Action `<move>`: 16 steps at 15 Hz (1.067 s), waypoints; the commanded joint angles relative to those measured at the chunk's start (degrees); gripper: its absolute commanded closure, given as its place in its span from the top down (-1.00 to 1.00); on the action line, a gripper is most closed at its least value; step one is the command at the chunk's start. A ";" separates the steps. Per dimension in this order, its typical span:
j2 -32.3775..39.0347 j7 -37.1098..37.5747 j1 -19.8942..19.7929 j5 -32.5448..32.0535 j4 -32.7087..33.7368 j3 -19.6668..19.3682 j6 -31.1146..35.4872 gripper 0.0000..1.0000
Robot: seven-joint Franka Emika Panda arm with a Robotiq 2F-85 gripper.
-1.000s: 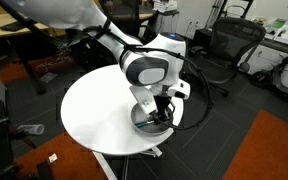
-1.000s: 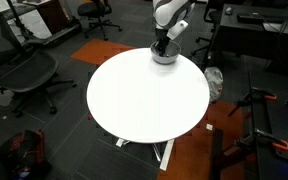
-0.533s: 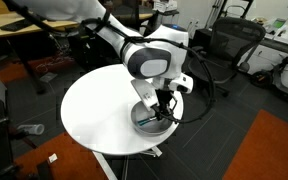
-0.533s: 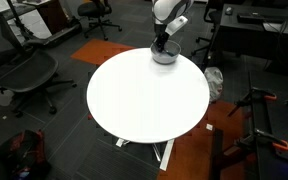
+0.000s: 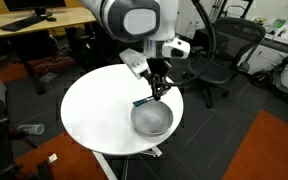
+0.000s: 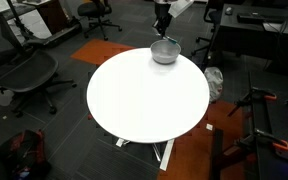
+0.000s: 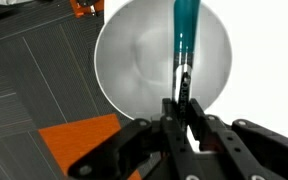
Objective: Remove the marker from the bowl and put it on the table
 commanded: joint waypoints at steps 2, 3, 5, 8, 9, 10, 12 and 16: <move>-11.80 4.88 4.99 -4.50 -14.33 -0.27 3.58 -0.91; -13.37 6.07 6.00 -5.18 -16.54 -0.07 4.27 -0.91; -15.75 8.00 7.67 -5.66 -20.40 0.72 5.88 -0.91; -17.41 10.21 9.54 -5.39 -24.86 1.86 8.21 -0.91; -17.25 10.72 9.92 -5.06 -25.99 2.35 9.54 -0.91; -17.04 10.84 10.10 -4.50 -26.81 2.77 10.14 -0.91; -15.35 10.77 10.24 -3.97 -27.52 3.42 11.40 -0.91; -11.42 6.17 8.96 -1.12 -27.33 6.15 13.66 -0.91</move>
